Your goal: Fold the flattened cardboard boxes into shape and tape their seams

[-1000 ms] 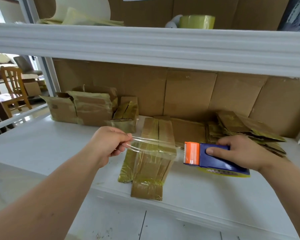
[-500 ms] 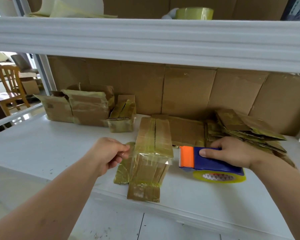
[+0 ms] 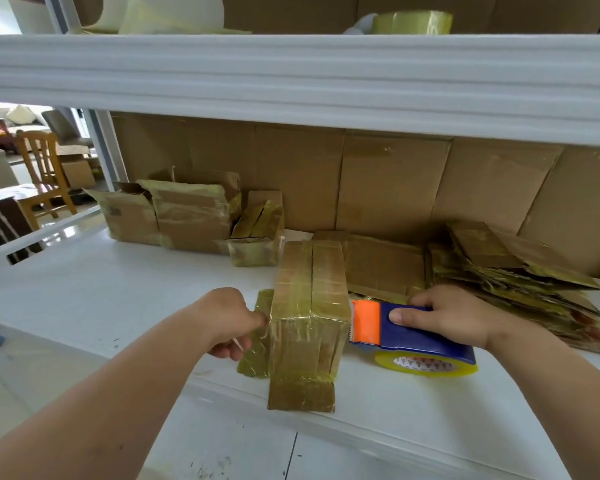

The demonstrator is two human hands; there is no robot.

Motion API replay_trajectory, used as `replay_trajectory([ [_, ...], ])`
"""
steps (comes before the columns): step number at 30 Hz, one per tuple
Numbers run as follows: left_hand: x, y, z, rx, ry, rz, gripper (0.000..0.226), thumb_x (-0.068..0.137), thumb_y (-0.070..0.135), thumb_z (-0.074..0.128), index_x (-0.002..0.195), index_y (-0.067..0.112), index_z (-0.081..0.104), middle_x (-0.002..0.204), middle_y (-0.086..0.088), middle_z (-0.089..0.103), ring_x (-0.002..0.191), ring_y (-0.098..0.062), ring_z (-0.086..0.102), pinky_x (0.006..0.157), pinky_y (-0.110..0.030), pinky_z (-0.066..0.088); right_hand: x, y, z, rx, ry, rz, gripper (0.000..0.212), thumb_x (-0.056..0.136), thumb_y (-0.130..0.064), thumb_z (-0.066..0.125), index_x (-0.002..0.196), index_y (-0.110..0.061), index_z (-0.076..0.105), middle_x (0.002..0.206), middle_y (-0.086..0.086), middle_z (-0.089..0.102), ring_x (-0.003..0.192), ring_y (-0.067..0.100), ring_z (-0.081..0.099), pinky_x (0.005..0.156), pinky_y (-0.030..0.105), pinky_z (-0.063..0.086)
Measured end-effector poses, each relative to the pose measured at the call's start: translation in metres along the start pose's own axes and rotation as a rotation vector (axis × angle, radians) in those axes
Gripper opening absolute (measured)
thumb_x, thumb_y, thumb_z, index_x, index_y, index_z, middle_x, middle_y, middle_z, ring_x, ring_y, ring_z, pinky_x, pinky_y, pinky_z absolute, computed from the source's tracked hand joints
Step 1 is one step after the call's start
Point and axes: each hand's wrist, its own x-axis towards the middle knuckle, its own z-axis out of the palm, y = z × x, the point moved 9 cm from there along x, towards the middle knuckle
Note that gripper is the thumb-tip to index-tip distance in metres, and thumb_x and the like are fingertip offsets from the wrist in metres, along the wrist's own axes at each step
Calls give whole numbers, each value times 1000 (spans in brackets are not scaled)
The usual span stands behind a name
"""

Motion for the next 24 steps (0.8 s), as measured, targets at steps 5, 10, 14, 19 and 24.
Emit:
replay_trajectory([
  [5,-2,20,-14,201,192,236,54,100,31,51,151,26,37,110,2,69,78,-10,64,70,-27,52,-1,1,3,30,5,-6,81,64,-92,48,74,-15,69,65,6,64,61,13,58,59,31,36],
  [10,-23,93,22,480,144,676,57,104,47,29,157,36,10,164,10,16,151,-13,15,123,-40,16,-2,0,6,36,0,-12,70,66,-80,49,79,-15,71,75,8,69,65,15,61,60,29,38],
  [14,-10,86,63,749,-13,632,60,101,58,15,155,40,-5,163,14,-14,150,-13,-18,124,-47,1,-7,2,7,18,-9,-10,68,66,-80,45,76,-17,69,64,1,62,60,11,56,58,27,36],
  [19,-6,77,59,749,-26,634,81,84,74,11,154,39,-10,160,18,-19,148,-10,-22,124,-38,0,-8,3,7,9,17,-35,63,74,-78,47,74,-19,68,62,-1,59,60,11,55,60,29,36],
  [24,-7,76,57,722,-43,642,97,68,83,3,154,39,-9,161,18,-17,148,-9,-22,125,-39,2,-16,11,-4,22,123,-113,62,74,-77,38,59,-18,51,54,-5,44,53,7,42,57,30,31],
])
